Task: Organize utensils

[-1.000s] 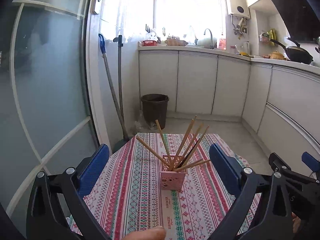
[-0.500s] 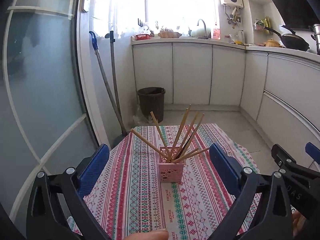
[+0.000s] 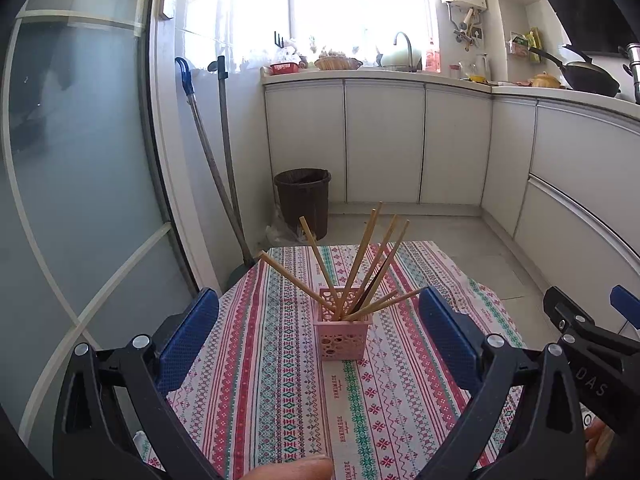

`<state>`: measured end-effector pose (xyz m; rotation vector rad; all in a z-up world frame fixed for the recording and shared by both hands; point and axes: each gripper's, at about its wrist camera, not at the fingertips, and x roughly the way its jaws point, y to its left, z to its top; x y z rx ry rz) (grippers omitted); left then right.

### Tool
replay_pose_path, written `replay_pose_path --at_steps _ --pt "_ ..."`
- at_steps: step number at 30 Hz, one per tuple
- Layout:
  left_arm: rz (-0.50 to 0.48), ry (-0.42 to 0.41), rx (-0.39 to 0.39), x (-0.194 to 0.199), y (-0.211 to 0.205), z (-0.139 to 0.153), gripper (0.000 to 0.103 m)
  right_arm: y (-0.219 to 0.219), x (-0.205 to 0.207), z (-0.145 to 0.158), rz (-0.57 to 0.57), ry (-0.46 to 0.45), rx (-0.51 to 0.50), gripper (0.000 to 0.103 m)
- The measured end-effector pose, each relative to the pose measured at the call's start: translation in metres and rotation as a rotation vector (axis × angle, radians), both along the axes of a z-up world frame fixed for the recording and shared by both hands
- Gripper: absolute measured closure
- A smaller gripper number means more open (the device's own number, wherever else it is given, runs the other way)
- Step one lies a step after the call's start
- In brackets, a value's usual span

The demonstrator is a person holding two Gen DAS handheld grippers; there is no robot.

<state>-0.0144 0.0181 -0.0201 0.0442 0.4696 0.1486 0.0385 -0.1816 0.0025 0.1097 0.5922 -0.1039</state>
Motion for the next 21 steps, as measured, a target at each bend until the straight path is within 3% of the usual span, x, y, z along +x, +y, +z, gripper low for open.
replay_pose_path --at_steps 21 --pt "0.008 0.012 0.004 -0.0003 -0.0002 -0.0021 0.007 -0.0017 0.0022 -0.0035 0.006 0.018 0.014 0.007"
